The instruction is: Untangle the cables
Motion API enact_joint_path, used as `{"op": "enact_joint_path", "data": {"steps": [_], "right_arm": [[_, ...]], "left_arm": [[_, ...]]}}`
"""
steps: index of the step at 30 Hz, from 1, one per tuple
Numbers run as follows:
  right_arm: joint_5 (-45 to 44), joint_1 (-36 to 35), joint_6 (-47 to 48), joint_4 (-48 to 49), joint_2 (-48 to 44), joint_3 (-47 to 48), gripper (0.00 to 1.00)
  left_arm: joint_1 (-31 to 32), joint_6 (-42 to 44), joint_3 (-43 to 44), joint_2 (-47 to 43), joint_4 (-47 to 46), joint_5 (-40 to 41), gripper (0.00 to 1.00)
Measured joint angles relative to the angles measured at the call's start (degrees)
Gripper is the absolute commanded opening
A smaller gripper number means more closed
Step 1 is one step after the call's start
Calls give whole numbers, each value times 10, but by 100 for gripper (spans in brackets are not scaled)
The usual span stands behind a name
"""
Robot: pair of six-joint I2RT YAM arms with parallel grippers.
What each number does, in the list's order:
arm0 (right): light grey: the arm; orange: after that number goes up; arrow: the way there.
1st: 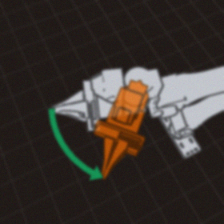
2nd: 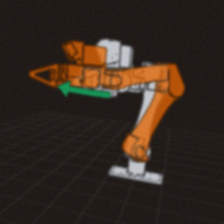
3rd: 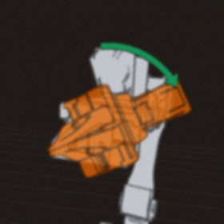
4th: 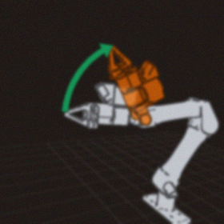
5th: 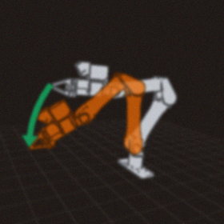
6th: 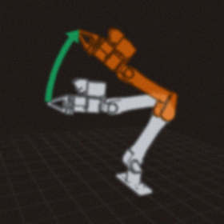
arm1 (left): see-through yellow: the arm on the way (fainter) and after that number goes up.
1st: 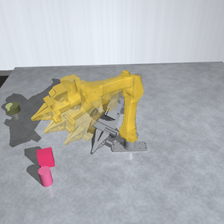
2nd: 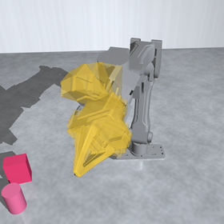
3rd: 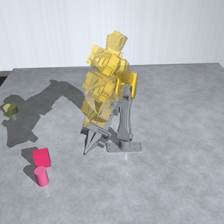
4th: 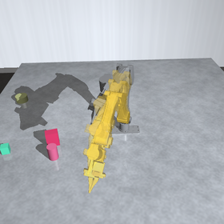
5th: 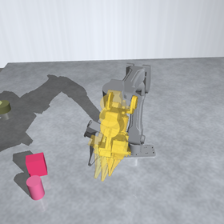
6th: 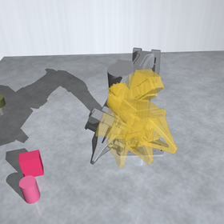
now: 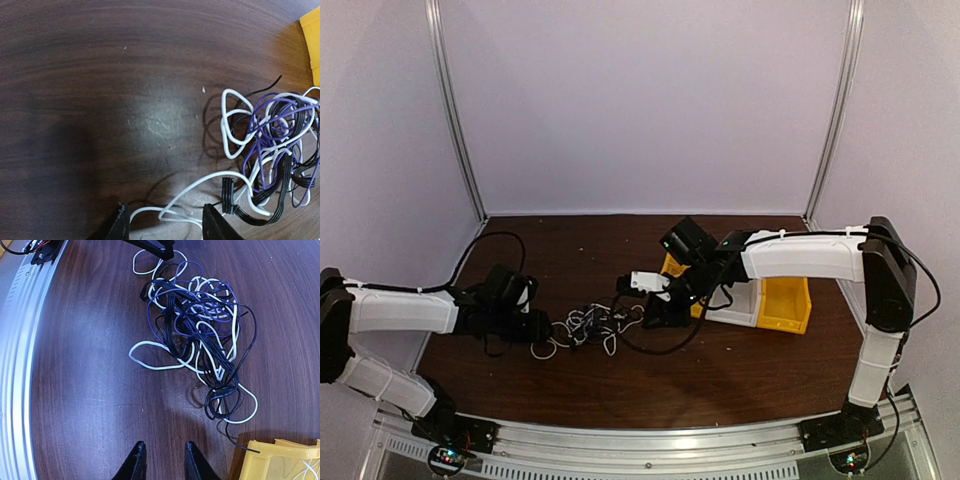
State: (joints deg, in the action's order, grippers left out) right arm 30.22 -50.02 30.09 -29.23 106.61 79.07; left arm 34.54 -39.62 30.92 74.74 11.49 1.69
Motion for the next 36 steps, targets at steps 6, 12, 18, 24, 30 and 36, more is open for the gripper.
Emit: {"op": "enact_joint_path", "data": {"steps": [6, 12, 18, 24, 30, 36], "right_arm": [[0, -14, 2, 3, 0, 0, 28], [0, -20, 4, 3, 1, 0, 27], [0, -20, 8, 4, 1, -2, 27], [0, -20, 10, 4, 1, -4, 27], [0, -20, 11, 4, 1, -4, 27], [0, -21, 8, -3, 10, 16, 98]], "left_arm": [[0, 17, 18, 1, 1, 28, 45], [0, 51, 41, 27, 2, 32, 33], [0, 81, 72, 66, 6, 21, 28], [0, 95, 80, 83, 19, 21, 37], [0, 100, 82, 83, 31, 17, 36], [0, 102, 82, 83, 33, 8, 32]]}}
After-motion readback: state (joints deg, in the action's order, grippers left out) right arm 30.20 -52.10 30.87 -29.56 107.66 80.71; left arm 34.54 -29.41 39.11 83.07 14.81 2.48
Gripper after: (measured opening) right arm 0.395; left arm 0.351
